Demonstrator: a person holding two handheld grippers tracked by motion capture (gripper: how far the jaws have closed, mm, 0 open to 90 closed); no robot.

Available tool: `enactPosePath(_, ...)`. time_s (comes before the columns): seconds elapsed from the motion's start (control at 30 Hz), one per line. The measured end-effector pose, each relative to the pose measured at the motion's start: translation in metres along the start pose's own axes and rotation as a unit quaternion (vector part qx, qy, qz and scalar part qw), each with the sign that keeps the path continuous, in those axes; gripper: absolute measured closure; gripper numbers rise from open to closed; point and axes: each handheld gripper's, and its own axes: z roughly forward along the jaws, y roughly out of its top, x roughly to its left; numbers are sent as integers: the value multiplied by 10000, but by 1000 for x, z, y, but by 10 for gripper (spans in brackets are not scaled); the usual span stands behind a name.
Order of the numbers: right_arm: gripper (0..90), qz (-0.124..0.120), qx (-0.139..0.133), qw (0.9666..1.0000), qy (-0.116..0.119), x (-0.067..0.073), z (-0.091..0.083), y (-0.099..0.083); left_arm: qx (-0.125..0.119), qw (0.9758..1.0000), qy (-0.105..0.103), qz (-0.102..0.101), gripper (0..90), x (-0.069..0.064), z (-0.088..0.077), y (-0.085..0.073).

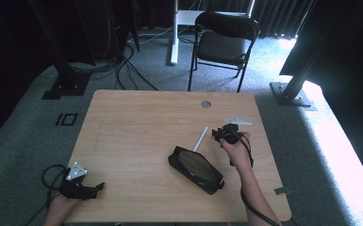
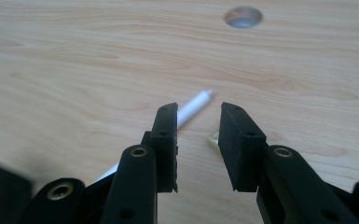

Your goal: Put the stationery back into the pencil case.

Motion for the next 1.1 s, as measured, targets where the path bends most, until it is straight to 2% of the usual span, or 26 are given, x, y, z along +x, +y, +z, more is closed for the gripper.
enactPosePath(0.2,610,309,144,9993,-157,-11,18,-1,-1,10000,1,0,20,0,0,0)
enactPosePath(0.4,539,527,268,9978,-298,-15,33,1,0,10000,0,1,20,0,0,0)
enactPosePath(0.5,495,776,264,9963,-265,-15,41,2,0,10000,0,1,20,0,0,0)
enactPosePath(0.73,513,851,486,9937,-536,-16,53,-1,0,10000,0,1,20,0,0,0)
enactPosePath(0.93,512,947,569,9924,-538,-15,60,-3,0,10000,0,1,20,0,0,0)
enactPosePath(1.1,553,831,695,9918,-675,-15,65,-6,0,10000,0,1,20,0,0,0)
